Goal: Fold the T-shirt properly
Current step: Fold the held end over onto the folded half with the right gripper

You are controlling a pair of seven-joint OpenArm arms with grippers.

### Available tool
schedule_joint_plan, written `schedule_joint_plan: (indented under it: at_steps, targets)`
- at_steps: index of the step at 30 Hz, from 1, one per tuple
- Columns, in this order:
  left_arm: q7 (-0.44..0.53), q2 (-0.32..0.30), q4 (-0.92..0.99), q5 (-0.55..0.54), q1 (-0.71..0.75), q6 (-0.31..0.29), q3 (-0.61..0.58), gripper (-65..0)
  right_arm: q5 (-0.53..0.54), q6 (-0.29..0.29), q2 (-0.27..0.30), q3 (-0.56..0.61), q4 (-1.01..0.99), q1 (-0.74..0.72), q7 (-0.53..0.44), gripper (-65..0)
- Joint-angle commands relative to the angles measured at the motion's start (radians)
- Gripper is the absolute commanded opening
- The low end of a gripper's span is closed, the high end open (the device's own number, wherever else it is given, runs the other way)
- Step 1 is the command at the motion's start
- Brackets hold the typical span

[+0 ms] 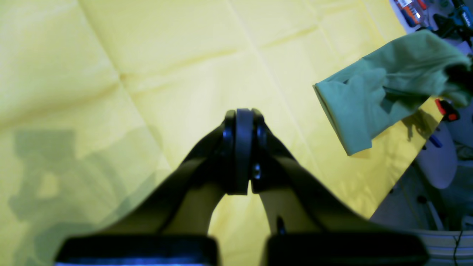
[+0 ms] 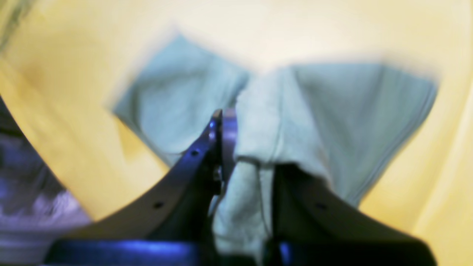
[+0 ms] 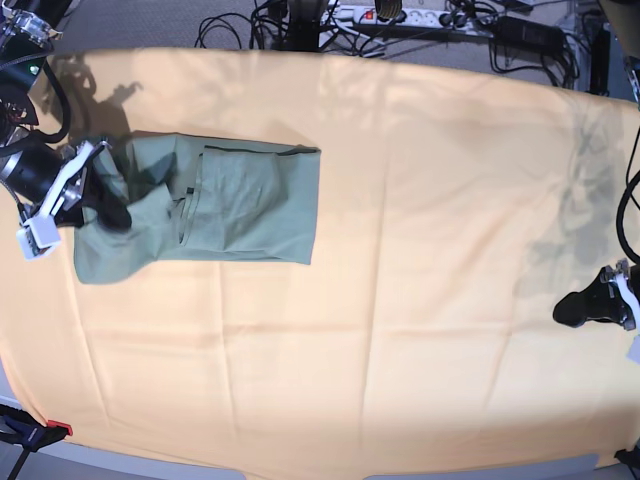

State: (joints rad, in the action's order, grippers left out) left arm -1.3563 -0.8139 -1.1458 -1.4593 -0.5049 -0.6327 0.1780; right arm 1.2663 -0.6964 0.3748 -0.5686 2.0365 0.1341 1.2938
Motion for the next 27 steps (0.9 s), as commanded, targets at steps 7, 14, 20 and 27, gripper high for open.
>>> schedule_joint_plan:
  at_steps: [7,14,20,27]
  targets:
    - [0.013,-0.023,-0.014,-0.024,-0.024,0.008,0.01,-65.0,-0.068,-0.002,-0.076,0.185,0.014,-0.058,-0.035,-65.0]
    - [0.013,-0.023,-0.014,-0.024,-0.024,0.008,0.01,-65.0,-0.189,-0.002,-0.162,0.379,0.014,-0.1,-0.055,-65.0]
    - [0.017,-0.022,-0.014,-0.024,-0.025,0.008,0.01,-65.0,-0.395,-0.002,-0.261,0.514,0.011,-0.122,-0.17,-65.0]
    - [0.017,-0.023,-0.014,-0.024,-0.025,0.008,0.01,-65.0,-0.435,-0.002,-0.28,0.639,-0.042,-0.187,-0.176,-20.5]
